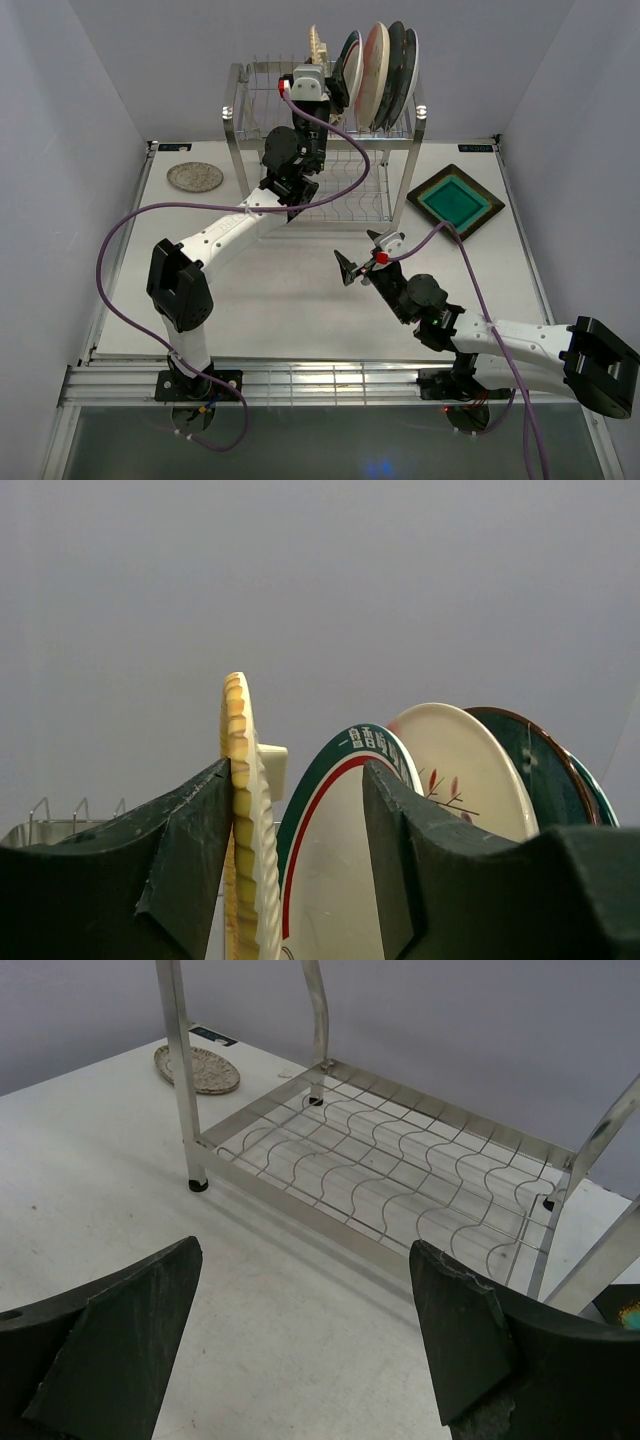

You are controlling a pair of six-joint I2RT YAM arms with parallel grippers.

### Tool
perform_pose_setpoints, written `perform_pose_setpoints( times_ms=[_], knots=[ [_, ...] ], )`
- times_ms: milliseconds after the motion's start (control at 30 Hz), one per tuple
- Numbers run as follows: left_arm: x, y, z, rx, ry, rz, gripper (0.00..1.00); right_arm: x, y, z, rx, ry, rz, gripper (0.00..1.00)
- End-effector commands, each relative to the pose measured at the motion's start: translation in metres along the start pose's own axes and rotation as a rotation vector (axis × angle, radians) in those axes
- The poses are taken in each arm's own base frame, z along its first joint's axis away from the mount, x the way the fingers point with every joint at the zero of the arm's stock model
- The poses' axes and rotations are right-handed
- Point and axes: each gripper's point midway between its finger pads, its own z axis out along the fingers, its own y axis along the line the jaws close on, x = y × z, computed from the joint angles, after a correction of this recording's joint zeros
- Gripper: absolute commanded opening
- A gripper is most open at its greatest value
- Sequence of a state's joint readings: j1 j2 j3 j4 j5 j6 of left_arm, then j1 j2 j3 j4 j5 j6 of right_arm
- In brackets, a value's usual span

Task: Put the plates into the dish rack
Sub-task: Insert the plate into the dish rack.

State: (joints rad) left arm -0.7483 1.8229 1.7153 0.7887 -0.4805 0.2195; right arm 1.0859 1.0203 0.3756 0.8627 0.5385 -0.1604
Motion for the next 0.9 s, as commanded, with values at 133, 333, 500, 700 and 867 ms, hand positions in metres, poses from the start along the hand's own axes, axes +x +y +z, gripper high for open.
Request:
perform_pose_setpoints(
  times_ms=[133,333,500,700,867],
  knots=[
    [-0.037,0.003,-0.002,0.017,-0.057,-0.028,0.65,-0.003,-0.002,0.001,0.007,-0.015,0.021,0.9],
    [-0.028,-0.005,-0.005,0.058,-0.022,-0.053,0.67,-0.001,-0.003,0.001,0.009,-0.012,0.019,0.9],
    [-0.019,-0.018,-0.007,0.119,0.024,-0.099,0.7,-0.001,-0.002,0.001,0.006,-0.011,0.02,0.9],
    [-0.025,-0.02,-0.01,0.135,0.03,-0.136,0.7,0.0,-0.001,0.002,-0.001,-0.008,0.019,0.9],
    [-0.042,-0.022,-0.012,0.155,0.028,-0.192,0.71,0.001,0.0,0.003,-0.003,-0.005,0.019,0.9]
  ],
)
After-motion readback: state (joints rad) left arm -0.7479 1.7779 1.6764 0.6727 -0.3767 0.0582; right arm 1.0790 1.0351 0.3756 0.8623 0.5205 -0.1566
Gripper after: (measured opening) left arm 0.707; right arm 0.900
